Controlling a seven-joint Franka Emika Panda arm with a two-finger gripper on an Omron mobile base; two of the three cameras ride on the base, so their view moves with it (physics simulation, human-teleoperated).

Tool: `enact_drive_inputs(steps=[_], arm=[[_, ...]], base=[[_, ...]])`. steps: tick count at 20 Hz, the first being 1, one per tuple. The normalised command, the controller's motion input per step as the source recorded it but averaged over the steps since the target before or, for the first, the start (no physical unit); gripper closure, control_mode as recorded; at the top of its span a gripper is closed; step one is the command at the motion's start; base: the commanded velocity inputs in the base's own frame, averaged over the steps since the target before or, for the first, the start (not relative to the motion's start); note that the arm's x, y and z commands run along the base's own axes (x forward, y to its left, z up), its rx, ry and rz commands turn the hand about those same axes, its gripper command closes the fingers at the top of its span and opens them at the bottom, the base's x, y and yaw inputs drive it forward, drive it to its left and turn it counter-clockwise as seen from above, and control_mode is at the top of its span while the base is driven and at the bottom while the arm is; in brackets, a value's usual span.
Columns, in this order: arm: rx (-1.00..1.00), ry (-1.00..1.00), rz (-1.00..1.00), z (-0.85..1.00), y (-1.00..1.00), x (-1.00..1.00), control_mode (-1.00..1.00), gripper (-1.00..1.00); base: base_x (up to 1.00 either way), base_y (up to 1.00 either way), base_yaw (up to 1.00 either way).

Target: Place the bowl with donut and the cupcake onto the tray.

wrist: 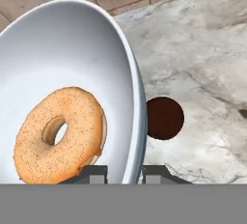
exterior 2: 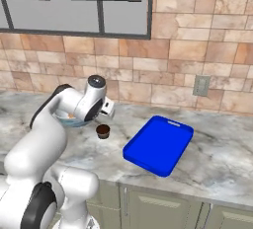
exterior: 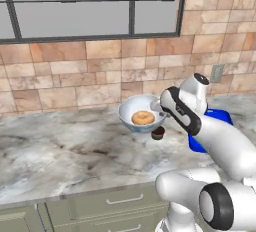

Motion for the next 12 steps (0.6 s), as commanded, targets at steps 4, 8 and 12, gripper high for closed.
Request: enact_drive_inputs(steps=[4,8,12], arm=[[0.0,0.0,-0.1,0.36,-1.0,0.03,-1.0,1.0],[0.01,0.0,-0.1,0.33,-1.0,0.05,-1.0,1.0],[0.05,-0.02,-0.1,0.07,-1.0,0.06,-1.0,1.0]], base=[[0.0,0.0,0.0],[0.0,0.0,0.0],[0.0,0.0,0.0]])
